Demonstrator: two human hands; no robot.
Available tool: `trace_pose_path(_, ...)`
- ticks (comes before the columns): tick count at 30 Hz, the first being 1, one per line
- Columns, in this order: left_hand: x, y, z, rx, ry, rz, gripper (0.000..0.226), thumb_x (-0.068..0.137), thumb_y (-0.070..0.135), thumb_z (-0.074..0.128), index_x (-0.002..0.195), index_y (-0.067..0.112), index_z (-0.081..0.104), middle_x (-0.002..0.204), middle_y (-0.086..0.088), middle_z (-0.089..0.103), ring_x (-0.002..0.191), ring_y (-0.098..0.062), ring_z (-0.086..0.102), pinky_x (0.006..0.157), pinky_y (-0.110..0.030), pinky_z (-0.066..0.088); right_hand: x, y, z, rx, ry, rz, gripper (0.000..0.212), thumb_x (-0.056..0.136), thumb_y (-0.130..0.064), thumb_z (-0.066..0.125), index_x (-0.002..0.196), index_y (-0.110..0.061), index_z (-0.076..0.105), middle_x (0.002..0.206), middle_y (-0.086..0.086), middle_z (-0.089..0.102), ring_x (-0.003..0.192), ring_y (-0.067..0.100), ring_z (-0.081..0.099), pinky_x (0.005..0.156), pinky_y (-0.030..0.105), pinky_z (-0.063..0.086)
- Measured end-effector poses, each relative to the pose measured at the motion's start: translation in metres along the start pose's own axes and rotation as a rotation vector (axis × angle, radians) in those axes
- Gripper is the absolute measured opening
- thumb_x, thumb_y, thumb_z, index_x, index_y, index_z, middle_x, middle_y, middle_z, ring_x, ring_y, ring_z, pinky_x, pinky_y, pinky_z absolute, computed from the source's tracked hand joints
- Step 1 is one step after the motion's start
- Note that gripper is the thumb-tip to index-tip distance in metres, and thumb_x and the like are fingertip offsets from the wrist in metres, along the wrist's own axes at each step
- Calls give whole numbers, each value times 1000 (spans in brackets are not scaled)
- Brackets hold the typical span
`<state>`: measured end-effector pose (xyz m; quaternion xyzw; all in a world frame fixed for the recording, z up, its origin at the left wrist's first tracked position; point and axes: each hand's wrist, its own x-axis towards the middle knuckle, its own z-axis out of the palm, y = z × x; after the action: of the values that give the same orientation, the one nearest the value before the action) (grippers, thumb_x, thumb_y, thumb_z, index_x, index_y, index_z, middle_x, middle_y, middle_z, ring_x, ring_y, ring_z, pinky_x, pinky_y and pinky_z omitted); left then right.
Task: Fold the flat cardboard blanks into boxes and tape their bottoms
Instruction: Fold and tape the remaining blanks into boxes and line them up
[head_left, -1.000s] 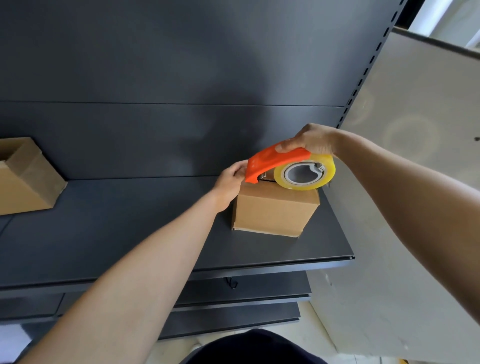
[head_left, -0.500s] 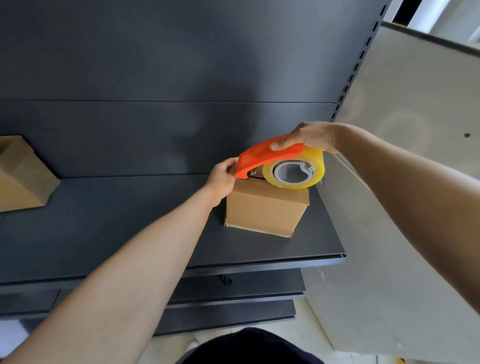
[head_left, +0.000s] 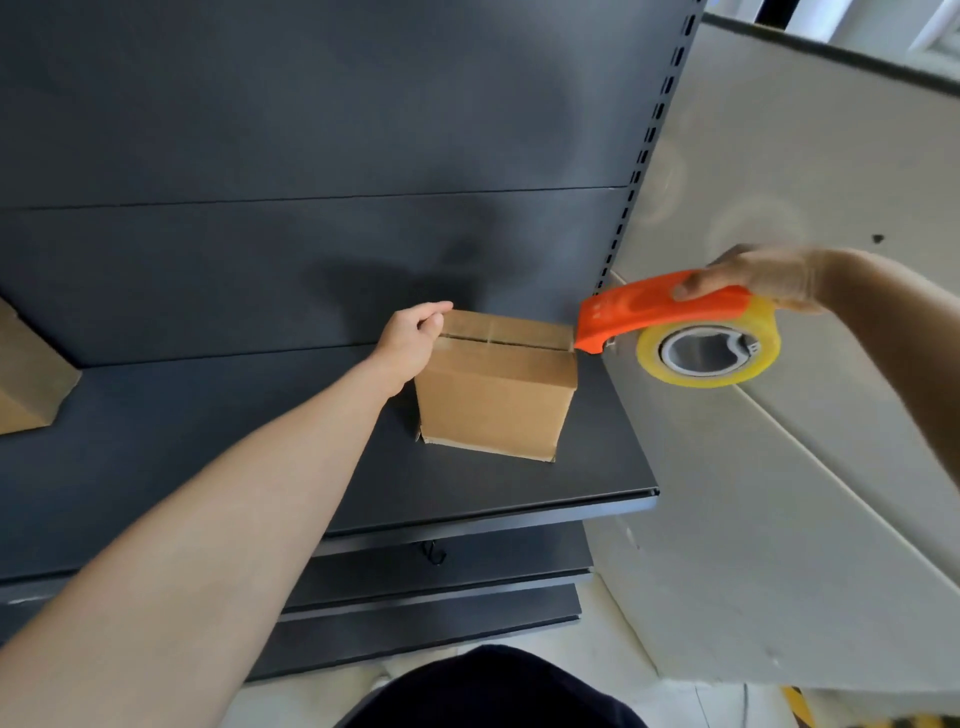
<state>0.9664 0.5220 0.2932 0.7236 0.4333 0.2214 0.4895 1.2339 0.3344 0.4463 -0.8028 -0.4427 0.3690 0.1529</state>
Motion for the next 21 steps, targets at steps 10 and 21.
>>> trace_pose_path(10,-1,4,2,53,12,-6,36,103,17,36,134,22,53,142,1,47,133,-16,39,103,-24,28,-12,52,-23,-3,3,35,111,5,-75,75,93,-7,72,84,11,76,74,27,73,75,35,52)
trace_pose_path(21,-1,8,10,59,59,-19,36,103,16,34,134,21,53,142,-1,46,134,-16,37,102,-22,27,8,79,-8,-177,129,174,53,66,-50,75,101,-11,70,105,10,69,95,29,63,99,42,45)
